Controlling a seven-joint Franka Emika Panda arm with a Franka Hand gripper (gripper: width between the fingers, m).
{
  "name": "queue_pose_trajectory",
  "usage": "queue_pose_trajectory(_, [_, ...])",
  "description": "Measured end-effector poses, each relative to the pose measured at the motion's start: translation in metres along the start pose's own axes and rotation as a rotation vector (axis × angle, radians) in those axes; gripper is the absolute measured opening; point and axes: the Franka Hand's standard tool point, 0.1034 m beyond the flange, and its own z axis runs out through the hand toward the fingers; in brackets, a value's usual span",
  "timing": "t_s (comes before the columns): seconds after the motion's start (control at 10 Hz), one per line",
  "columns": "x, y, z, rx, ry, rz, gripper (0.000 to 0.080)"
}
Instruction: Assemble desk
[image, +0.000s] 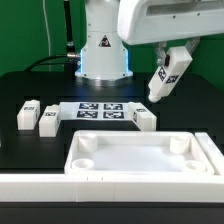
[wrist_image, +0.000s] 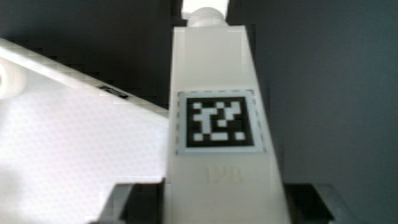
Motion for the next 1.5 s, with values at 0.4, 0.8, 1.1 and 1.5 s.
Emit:
queue_pose_trajectory(0.4, [0.019,0.011,-0.004,0.015,0.267,0.044,0.029])
queue_pose_trajectory(0.8, [0.021,0.011,-0.001,0.022,0.268,0.054,0.029])
queue_pose_trajectory(1.1, [0.03,0.018,-0.001,0.123,0.201,0.136,0.029])
queue_pose_trajectory(1.5, [0.069,0.032,-0.011,0.11,0.26,0.137,0.029])
